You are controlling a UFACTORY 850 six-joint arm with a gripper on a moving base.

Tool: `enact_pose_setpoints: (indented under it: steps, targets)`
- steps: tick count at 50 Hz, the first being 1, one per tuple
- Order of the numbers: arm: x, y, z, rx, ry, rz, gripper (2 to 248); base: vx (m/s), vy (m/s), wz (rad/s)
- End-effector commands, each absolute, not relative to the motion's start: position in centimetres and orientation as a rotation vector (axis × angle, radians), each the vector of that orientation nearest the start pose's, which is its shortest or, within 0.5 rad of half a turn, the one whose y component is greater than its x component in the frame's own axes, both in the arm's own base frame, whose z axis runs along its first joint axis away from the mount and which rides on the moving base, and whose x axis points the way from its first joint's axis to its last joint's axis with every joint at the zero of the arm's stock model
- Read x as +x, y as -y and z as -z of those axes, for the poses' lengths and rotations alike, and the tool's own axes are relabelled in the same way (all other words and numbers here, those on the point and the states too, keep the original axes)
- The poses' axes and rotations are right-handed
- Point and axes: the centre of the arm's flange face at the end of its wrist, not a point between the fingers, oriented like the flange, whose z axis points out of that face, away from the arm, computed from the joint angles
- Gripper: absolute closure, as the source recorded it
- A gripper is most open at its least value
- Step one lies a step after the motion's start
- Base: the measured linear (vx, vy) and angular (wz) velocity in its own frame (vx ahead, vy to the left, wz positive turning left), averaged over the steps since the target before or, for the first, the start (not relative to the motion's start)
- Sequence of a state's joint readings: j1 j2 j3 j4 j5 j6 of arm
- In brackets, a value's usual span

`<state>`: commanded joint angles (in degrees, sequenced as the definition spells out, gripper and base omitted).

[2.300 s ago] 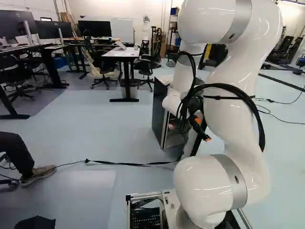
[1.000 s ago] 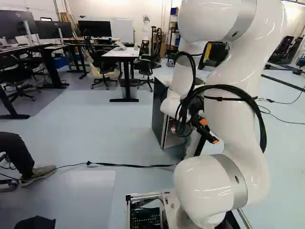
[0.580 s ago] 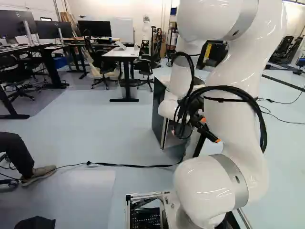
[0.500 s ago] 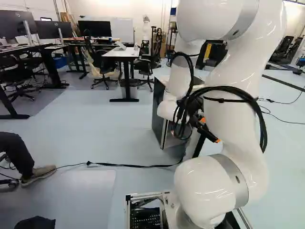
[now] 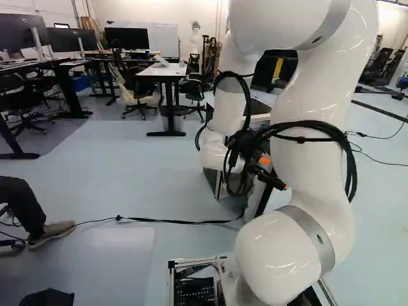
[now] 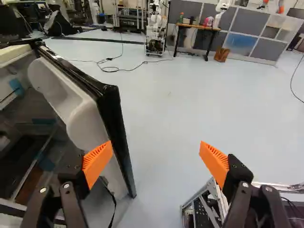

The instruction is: Open the fridge door

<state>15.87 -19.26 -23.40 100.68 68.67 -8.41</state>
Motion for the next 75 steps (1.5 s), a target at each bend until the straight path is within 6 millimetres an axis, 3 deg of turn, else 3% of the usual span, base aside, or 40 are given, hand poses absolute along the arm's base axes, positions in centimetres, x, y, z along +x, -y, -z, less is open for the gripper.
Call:
enact_pose_setpoints:
  steps: [14,27,43,75]
  targets:
    - [33.1,-1.1,-28.6,1.629,1.369,-1.06,3,0.0,0.0,0.0]
    - [36.5,0.2,-28.9,1.572,1.446,-1.059,3,0.0,0.0,0.0]
    - [39.9,3.0,-29.1,1.477,1.54,-1.042,3,0.0,0.0,0.0]
    - [42.9,10.1,-29.6,1.253,1.685,-0.97,3,0.0,0.0,0.0]
